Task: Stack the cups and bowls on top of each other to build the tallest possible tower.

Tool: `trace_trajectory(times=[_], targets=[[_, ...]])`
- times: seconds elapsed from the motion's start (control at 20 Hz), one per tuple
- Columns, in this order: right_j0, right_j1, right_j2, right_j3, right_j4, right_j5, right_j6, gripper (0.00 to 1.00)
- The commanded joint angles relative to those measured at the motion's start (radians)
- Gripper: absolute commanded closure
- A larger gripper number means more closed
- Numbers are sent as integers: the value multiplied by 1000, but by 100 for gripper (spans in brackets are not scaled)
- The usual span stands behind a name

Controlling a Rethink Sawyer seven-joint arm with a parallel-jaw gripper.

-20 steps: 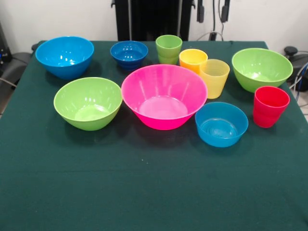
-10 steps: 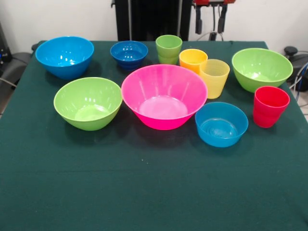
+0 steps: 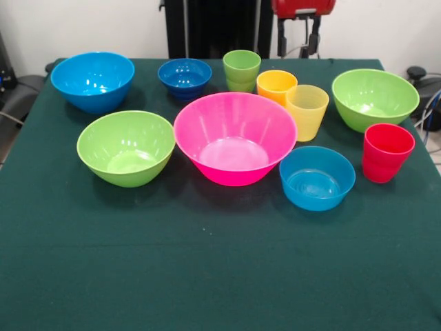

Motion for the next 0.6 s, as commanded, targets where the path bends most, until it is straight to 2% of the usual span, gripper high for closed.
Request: trace_trajectory(times=[0.05,0.45,0.6], targets=[[-39,62,125,-57,-45,-1,132,0],[-59,42,146,-50,-29,38,131,0],[-71,54,159,-31,-8,30,162,0]])
